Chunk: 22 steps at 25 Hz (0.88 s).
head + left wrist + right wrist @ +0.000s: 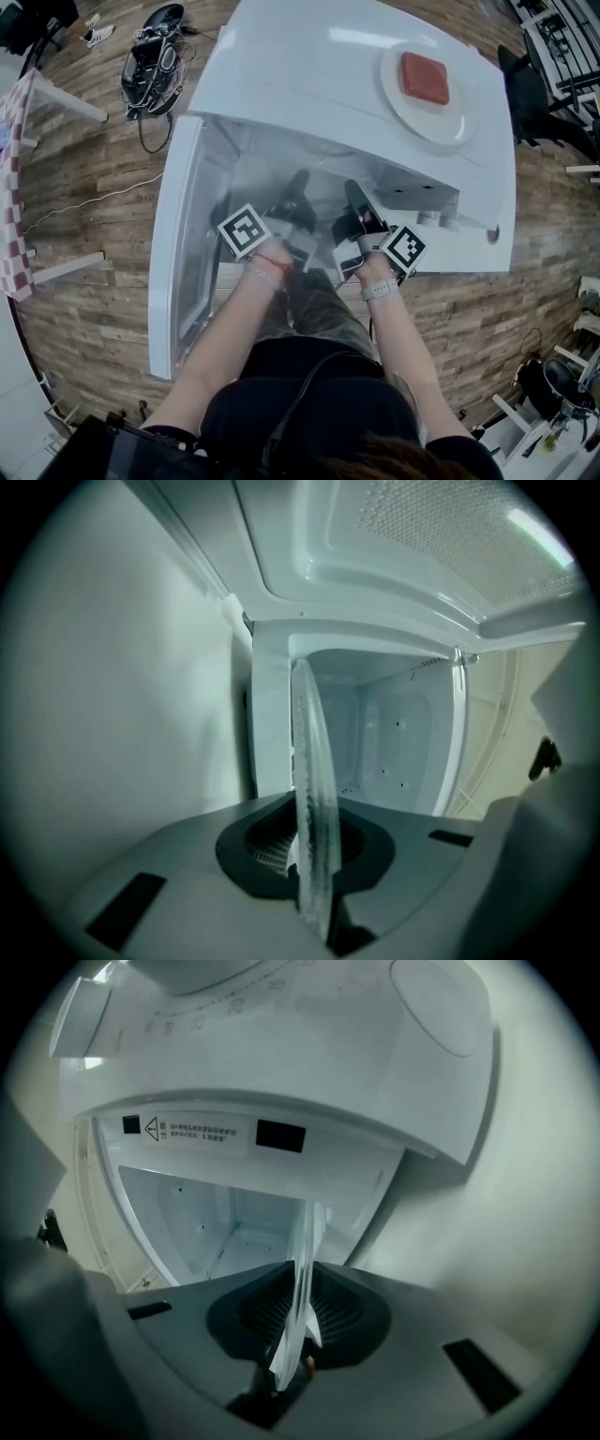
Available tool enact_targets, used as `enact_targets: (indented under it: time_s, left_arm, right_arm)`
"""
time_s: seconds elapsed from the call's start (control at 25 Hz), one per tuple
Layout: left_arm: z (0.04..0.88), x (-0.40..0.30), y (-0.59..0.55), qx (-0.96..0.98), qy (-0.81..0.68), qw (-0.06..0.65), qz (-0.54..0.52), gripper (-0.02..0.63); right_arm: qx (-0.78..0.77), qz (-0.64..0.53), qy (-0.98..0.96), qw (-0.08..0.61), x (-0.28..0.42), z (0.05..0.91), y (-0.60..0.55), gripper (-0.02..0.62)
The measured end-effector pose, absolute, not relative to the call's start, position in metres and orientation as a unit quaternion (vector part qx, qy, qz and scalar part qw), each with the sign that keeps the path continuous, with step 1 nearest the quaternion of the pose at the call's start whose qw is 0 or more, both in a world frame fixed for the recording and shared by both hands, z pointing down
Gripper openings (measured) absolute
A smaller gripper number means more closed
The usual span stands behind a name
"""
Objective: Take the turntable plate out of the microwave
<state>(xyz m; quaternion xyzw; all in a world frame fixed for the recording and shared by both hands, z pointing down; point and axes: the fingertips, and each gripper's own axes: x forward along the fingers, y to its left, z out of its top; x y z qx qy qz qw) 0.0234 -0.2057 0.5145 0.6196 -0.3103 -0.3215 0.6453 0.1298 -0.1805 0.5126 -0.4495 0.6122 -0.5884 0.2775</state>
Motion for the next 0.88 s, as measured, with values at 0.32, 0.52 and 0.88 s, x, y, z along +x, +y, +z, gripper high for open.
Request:
enact_targets:
  time_s: [0.32,0.52,0.88]
  left_arm:
    - [0.502,0.023,-0.206,0.619,-0.306,0.636,-0.344,0.032]
    - [0.502,0.019,-0.197,0.612,-0.307,0.638,-0.353,0.032]
    - [0.504,0.011,-0.177,0.6,-0.305,0.644,-0.363,0.032]
  right_arm:
    - [-0.433,-0.577,0.616,0.317,0.128,0.508,-0.179,0.054]
    - [-0.425,-0.569,0.629,0.316,0.124,0.504,-0.172,0.054]
    - [-0.416,-0.571,0.636,0.309,0.117,0.504,-0.154,0.054]
